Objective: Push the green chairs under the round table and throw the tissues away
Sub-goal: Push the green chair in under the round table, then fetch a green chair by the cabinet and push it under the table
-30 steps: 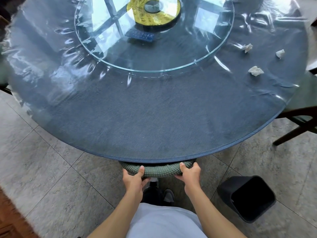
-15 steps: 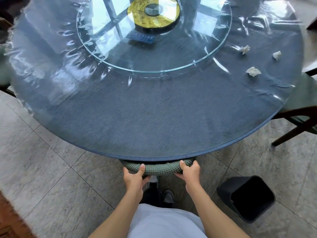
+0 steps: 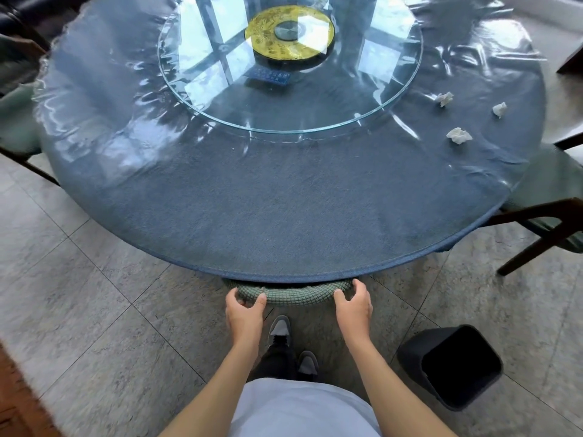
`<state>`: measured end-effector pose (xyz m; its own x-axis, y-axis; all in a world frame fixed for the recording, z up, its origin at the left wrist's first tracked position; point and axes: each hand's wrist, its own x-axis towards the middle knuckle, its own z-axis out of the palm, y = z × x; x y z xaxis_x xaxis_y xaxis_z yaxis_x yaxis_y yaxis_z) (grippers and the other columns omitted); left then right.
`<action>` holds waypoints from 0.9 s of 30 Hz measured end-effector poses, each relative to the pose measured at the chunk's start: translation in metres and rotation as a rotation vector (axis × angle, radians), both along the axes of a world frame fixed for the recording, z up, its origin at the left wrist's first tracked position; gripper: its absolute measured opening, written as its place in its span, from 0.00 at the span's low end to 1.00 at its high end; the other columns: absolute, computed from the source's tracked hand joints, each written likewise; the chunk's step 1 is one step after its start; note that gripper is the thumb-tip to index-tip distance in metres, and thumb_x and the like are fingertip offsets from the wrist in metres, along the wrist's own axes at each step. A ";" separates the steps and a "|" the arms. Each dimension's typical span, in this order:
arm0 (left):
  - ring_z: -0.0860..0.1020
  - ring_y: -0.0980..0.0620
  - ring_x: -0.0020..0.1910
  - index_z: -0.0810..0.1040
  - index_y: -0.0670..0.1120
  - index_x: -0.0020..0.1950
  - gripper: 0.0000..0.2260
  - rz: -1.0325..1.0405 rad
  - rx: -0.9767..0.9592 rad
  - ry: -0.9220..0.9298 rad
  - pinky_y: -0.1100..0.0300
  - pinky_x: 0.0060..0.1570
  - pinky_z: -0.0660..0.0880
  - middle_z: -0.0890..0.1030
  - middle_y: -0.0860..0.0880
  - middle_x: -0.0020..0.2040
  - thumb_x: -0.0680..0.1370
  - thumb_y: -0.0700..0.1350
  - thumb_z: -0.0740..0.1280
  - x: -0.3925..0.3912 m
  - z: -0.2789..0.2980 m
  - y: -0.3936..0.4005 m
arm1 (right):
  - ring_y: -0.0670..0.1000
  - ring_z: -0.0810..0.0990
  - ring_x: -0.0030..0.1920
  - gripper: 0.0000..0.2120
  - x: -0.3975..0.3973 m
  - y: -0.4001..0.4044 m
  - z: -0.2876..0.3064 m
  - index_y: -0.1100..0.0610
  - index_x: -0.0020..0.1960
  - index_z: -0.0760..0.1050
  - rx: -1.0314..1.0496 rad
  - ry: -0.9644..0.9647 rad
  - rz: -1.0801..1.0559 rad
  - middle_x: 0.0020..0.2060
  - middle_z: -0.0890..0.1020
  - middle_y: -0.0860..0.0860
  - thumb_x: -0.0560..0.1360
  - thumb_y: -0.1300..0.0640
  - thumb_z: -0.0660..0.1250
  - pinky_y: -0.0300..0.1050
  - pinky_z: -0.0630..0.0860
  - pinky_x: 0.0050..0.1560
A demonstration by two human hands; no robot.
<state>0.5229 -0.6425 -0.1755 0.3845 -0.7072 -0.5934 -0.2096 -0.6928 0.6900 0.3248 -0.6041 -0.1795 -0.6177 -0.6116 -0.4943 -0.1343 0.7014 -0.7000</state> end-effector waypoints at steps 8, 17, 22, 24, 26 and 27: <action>0.69 0.49 0.68 0.67 0.51 0.75 0.27 -0.335 -0.287 -0.237 0.50 0.65 0.70 0.69 0.50 0.70 0.77 0.50 0.71 -0.004 0.043 0.008 | 0.56 0.71 0.69 0.24 0.000 0.001 0.037 0.62 0.73 0.69 -0.265 0.339 0.327 0.69 0.73 0.56 0.79 0.58 0.68 0.48 0.70 0.68; 0.67 0.42 0.71 0.67 0.51 0.74 0.32 -0.626 -0.670 -0.673 0.43 0.66 0.71 0.69 0.44 0.74 0.73 0.54 0.74 -0.003 0.097 -0.004 | 0.59 0.74 0.67 0.26 -0.005 -0.015 0.089 0.59 0.70 0.71 -0.432 0.642 0.436 0.69 0.75 0.57 0.75 0.52 0.69 0.59 0.74 0.63; 0.66 0.40 0.73 0.66 0.53 0.75 0.34 -0.609 -0.726 -0.707 0.41 0.67 0.69 0.66 0.44 0.75 0.72 0.55 0.74 -0.003 0.128 -0.008 | 0.58 0.73 0.69 0.30 -0.004 -0.023 0.119 0.59 0.71 0.71 -0.525 0.626 0.457 0.70 0.74 0.56 0.74 0.43 0.61 0.58 0.72 0.65; 0.65 0.41 0.74 0.64 0.55 0.76 0.34 -0.599 -0.725 -0.699 0.42 0.68 0.67 0.65 0.45 0.76 0.73 0.56 0.73 -0.002 0.135 -0.008 | 0.59 0.72 0.69 0.31 -0.004 -0.024 0.126 0.60 0.71 0.71 -0.549 0.619 0.462 0.70 0.74 0.57 0.74 0.43 0.61 0.58 0.71 0.66; 0.64 0.42 0.74 0.64 0.55 0.76 0.35 -0.584 -0.726 -0.699 0.43 0.69 0.67 0.64 0.45 0.76 0.73 0.57 0.73 -0.002 0.140 -0.006 | 0.59 0.72 0.70 0.31 -0.004 -0.024 0.131 0.59 0.72 0.70 -0.561 0.616 0.469 0.71 0.74 0.57 0.74 0.42 0.61 0.58 0.71 0.66; 0.64 0.42 0.74 0.64 0.55 0.76 0.34 -0.574 -0.729 -0.695 0.43 0.69 0.67 0.64 0.46 0.77 0.73 0.57 0.73 -0.002 0.143 -0.004 | 0.58 0.72 0.70 0.32 -0.004 -0.024 0.134 0.59 0.72 0.70 -0.567 0.612 0.472 0.71 0.73 0.56 0.74 0.42 0.60 0.58 0.71 0.66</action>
<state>0.5212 -0.6467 -0.0328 -0.0205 -0.9705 0.2401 -0.8549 0.1416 0.4992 0.3210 -0.6282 -0.0454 -0.2995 -0.9124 0.2790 -0.7717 0.0598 -0.6332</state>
